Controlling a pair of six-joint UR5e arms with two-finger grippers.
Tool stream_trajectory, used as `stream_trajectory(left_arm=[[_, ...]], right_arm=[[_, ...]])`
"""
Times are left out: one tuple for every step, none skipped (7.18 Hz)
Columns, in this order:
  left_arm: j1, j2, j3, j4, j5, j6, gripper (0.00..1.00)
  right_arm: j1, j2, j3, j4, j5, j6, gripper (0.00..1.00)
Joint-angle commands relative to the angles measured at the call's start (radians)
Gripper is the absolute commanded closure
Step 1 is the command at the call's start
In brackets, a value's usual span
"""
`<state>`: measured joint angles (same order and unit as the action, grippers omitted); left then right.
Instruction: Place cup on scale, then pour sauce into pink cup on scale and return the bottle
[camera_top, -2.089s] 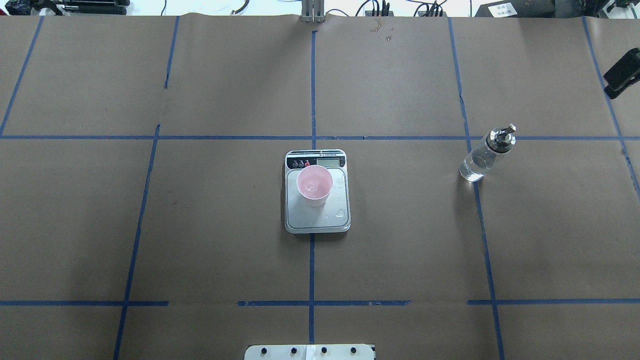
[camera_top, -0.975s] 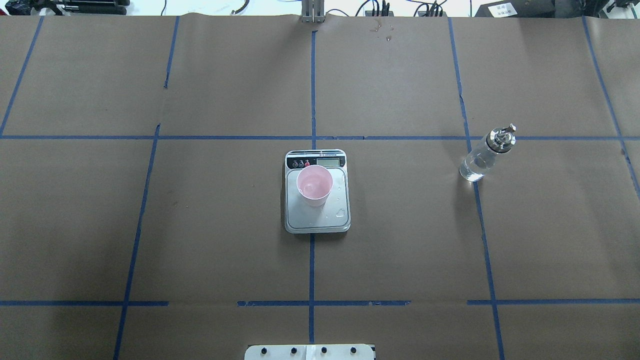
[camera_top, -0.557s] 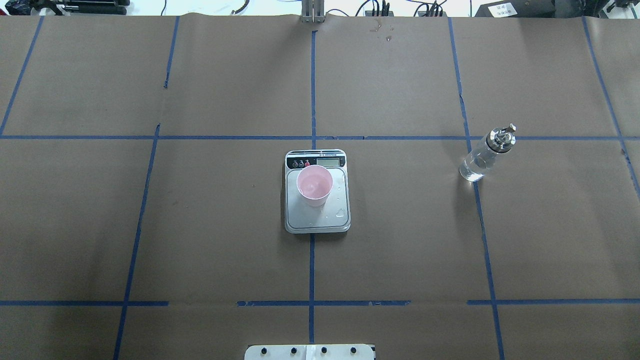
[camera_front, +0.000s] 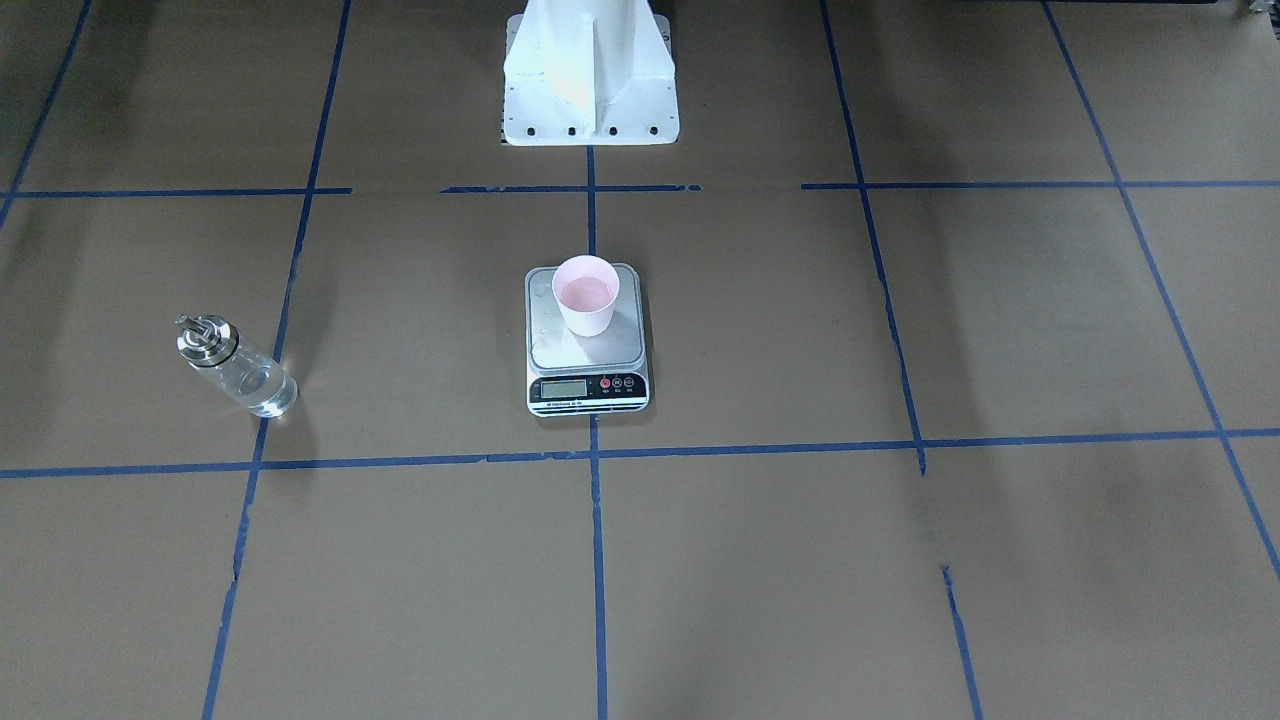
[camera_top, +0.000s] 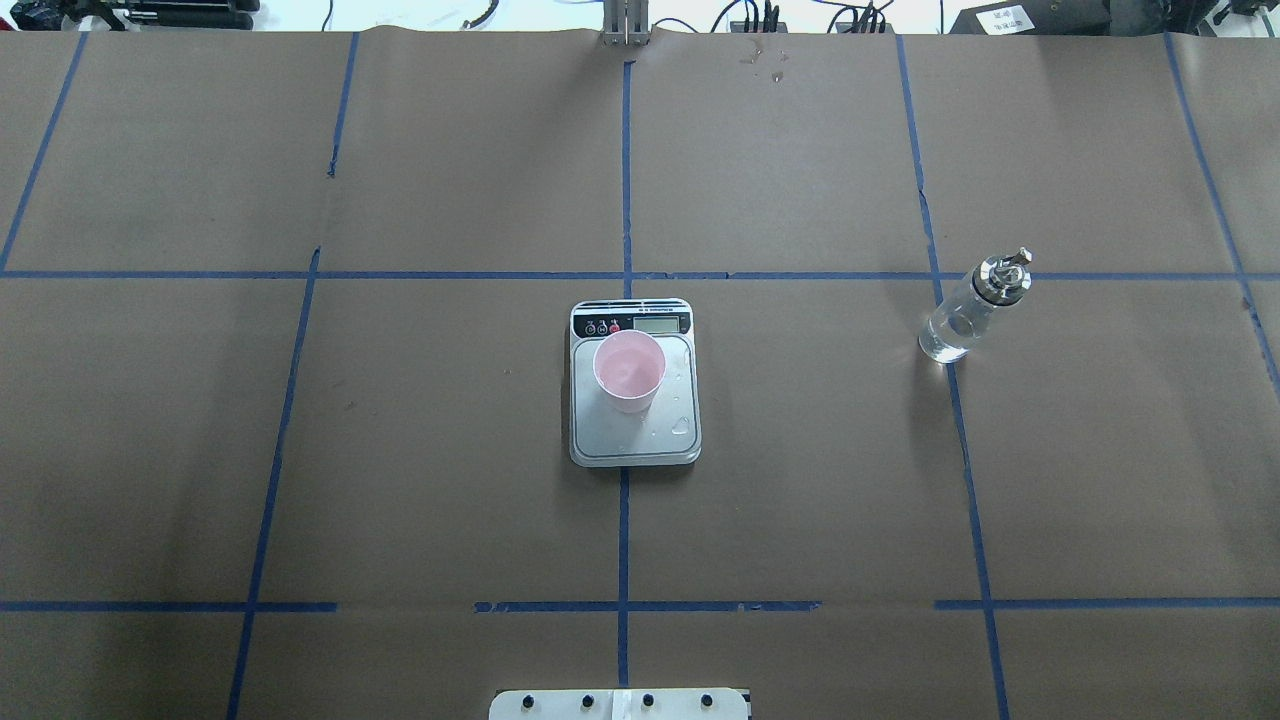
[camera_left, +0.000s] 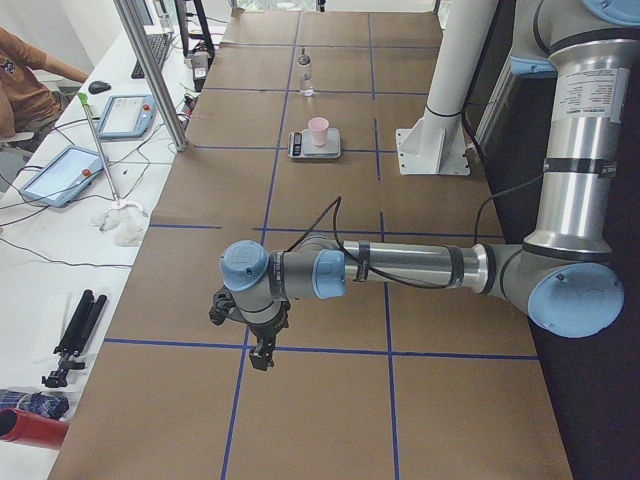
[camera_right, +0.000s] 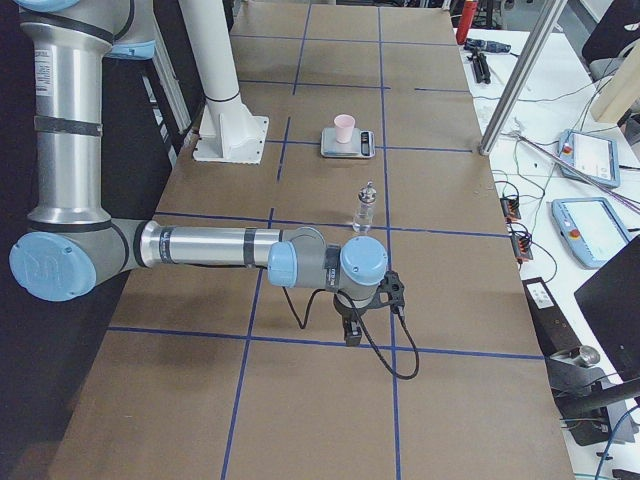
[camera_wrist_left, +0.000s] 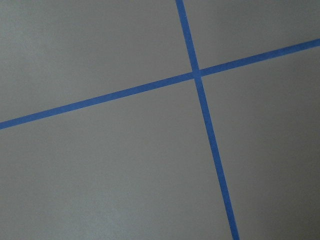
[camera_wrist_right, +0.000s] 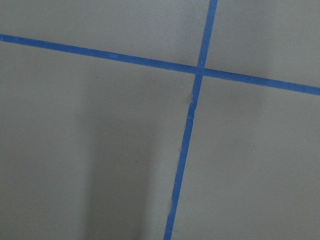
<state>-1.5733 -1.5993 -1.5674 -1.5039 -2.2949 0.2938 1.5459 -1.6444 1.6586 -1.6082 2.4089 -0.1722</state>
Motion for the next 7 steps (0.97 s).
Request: stream_trajectory(left_arm=[[-0.011,0.001,0.000,-0.012,0.000,-0.005,0.00],[-0.011,0.001,-0.002,-0.013,0.000,-0.007,0.00],[-0.011,-0.001,-0.002,-0.013,0.000,-0.008,0.00],[-0.011,-0.001,-0.002,-0.012,0.000,-0.012,0.00],[-0.013,-0.004,-0.003,-0.013,0.000,-0.083,0.00],[-0.013,-0.010,-0.003,-0.013,0.000,-0.144,0.00],[-0.013,-0.010,-0.005,-0.015,0.000,-0.174,0.00]], right_arm=[[0.002,-0.003,0.001,0.001,-0.005,-0.001,0.00],[0.003,-0.002,0.004,0.002,-0.007,-0.001,0.00],[0.006,0.001,0.004,0.002,-0.008,-0.001,0.00],[0.009,0.005,0.004,0.002,-0.008,-0.001,0.00],[0.011,0.005,0.004,0.002,-0.010,-0.001,0.00],[0.011,0.006,0.004,0.002,-0.011,0.002,0.00],[0.016,0.006,0.004,0.002,-0.019,0.028,0.00]])
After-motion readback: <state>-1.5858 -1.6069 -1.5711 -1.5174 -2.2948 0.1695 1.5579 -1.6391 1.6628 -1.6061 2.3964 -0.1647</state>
